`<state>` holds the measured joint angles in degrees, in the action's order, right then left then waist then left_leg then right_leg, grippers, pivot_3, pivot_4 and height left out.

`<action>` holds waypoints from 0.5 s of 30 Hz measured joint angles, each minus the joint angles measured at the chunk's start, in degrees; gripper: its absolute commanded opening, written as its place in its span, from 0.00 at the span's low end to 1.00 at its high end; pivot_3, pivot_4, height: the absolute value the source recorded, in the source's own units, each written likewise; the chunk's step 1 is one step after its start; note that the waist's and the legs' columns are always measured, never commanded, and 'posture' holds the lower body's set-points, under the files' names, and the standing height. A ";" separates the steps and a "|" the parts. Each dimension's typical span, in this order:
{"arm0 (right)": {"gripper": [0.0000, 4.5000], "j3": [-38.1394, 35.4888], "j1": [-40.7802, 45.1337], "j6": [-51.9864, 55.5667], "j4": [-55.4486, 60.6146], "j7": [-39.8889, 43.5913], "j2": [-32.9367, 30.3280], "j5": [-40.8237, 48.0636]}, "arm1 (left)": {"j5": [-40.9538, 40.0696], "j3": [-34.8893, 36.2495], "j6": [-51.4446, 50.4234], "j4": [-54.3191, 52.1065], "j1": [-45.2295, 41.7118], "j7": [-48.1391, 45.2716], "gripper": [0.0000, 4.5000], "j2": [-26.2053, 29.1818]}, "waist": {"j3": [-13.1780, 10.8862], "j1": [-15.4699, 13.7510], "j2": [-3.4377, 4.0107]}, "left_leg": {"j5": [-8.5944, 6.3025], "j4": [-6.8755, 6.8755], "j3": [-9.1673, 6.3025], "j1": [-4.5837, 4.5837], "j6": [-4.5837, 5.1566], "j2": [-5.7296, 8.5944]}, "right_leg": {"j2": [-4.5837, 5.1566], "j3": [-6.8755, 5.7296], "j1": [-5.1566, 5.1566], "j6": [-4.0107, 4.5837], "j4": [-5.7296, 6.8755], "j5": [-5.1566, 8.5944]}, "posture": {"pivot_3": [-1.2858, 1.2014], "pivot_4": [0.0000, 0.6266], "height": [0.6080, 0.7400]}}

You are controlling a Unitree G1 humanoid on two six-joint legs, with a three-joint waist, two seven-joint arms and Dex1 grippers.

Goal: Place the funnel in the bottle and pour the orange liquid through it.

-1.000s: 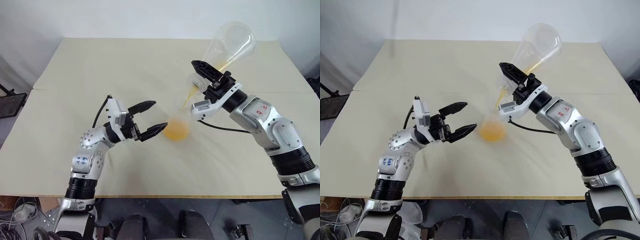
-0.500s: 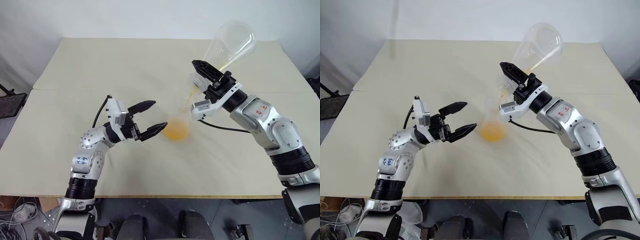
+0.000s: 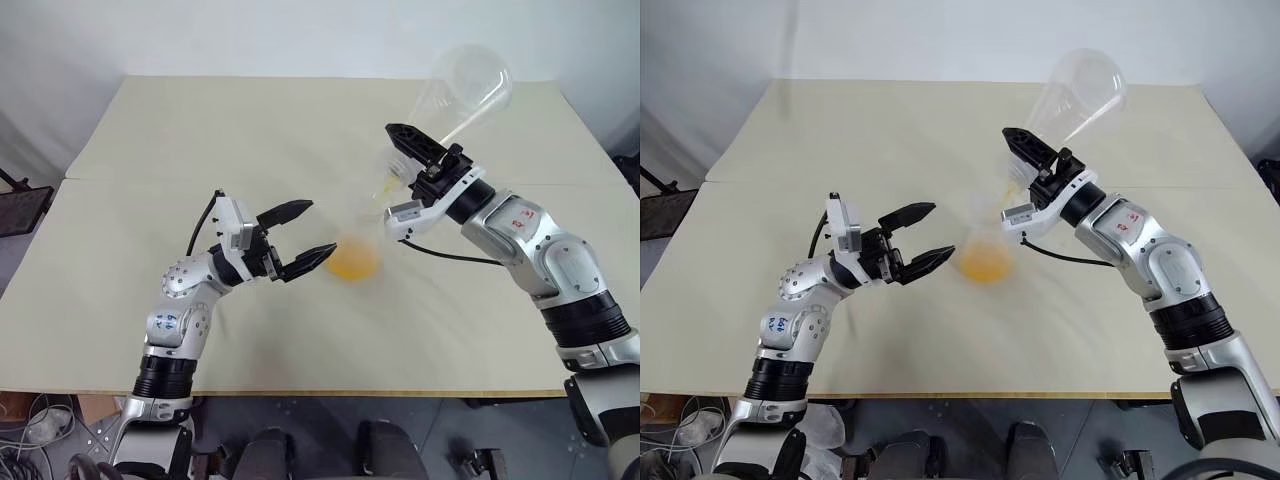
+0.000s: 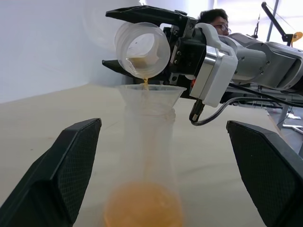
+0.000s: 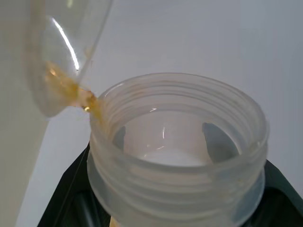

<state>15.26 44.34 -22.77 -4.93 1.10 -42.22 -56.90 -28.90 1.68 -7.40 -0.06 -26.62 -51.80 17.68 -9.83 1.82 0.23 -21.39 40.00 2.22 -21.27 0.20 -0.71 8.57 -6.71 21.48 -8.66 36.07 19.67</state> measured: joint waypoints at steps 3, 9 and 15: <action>0.55 0.00 0.14 -0.25 0.00 -0.30 0.00 -0.01 | 0.00 0.00 0.00 0.00 0.00 0.03 1.00 -0.01 | 0.00 -0.02 0.00 | 0.00 0.00 0.00 0.00 0.00 0.00 | 0.00 0.00 0.00 0.00 0.00 0.00 | 0.52 0.24 1.00; 0.55 0.00 0.13 -0.92 0.01 -0.93 0.01 -0.36 | 0.01 0.00 0.04 0.01 0.00 0.02 1.00 -0.01 | 0.00 -0.01 0.00 | 0.00 0.00 0.00 0.00 0.00 0.00 | 0.00 0.00 0.00 0.00 0.00 0.00 | 0.52 0.24 1.00; 0.55 0.00 0.12 -0.92 0.19 -1.08 0.03 -0.43 | 0.01 0.00 0.04 0.06 0.00 0.01 1.00 -0.01 | 0.00 -0.01 0.00 | 0.00 0.00 0.00 0.00 0.00 0.00 | 0.00 0.00 0.00 0.00 0.00 0.00 | 0.52 0.24 1.00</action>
<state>15.26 44.46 -23.68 -4.74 0.02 -42.20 -57.32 -28.89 1.68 -7.36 0.00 -26.62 -51.79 17.67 -9.84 1.81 0.23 -21.39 39.99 2.22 -21.27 0.20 -0.71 8.57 -6.71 21.48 -8.66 36.07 19.68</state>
